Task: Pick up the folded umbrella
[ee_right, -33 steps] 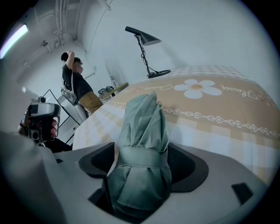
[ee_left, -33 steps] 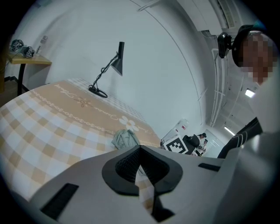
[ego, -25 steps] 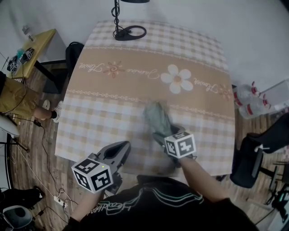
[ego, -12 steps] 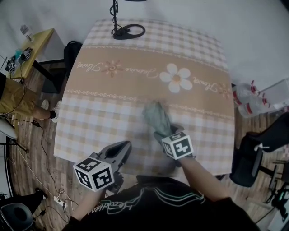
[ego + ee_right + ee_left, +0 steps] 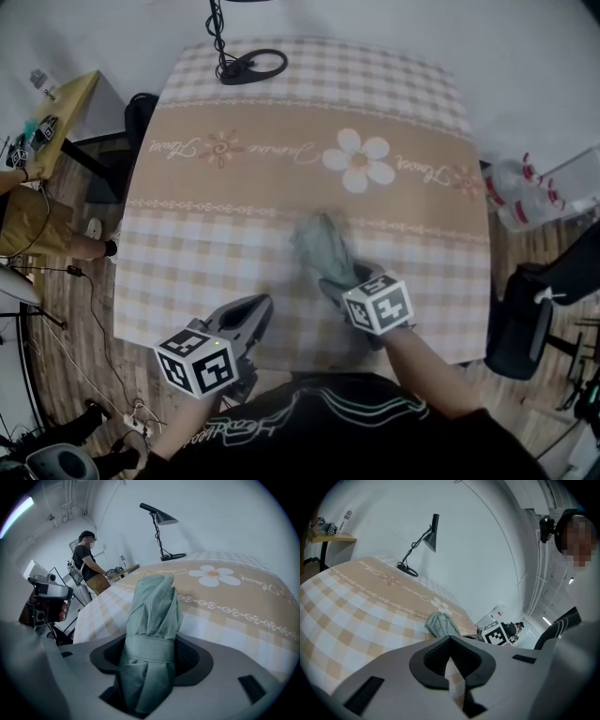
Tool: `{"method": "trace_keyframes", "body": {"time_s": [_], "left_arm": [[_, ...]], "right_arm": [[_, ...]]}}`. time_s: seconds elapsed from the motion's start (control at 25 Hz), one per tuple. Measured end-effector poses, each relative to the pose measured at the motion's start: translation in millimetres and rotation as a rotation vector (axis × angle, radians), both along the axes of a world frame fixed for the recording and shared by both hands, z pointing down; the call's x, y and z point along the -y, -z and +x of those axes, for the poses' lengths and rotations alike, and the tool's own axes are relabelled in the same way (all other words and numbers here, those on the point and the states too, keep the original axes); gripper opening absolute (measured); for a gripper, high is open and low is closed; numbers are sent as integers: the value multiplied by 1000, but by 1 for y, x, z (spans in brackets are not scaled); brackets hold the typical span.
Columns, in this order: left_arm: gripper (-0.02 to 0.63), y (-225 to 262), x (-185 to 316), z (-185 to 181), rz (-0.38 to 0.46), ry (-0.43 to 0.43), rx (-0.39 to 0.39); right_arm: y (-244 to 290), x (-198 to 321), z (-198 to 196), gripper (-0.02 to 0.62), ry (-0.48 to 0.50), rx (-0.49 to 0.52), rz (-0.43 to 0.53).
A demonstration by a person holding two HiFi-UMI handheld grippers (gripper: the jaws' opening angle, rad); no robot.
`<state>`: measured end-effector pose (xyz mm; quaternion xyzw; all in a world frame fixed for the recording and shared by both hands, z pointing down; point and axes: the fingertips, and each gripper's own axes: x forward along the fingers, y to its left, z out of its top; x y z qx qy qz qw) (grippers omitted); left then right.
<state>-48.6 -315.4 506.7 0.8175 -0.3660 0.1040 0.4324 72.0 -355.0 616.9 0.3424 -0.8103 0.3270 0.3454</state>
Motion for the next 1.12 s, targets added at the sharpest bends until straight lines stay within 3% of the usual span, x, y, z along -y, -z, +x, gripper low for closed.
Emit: {"method": "trace_keyframes", "body": {"time_s": [0.4,0.6,1.12], "left_arm": [[-3,-6,23,12,5,-15,-18],[-3,-2,24,9,21,-2,-46],[-3,37,-23,-16,82,-27,-76]], "right_arm": [[4,-7,2,281,-7,99,-49],[16,-18,3,280,13,86,13],[127,-30,1,281,-161,318,192]]}}
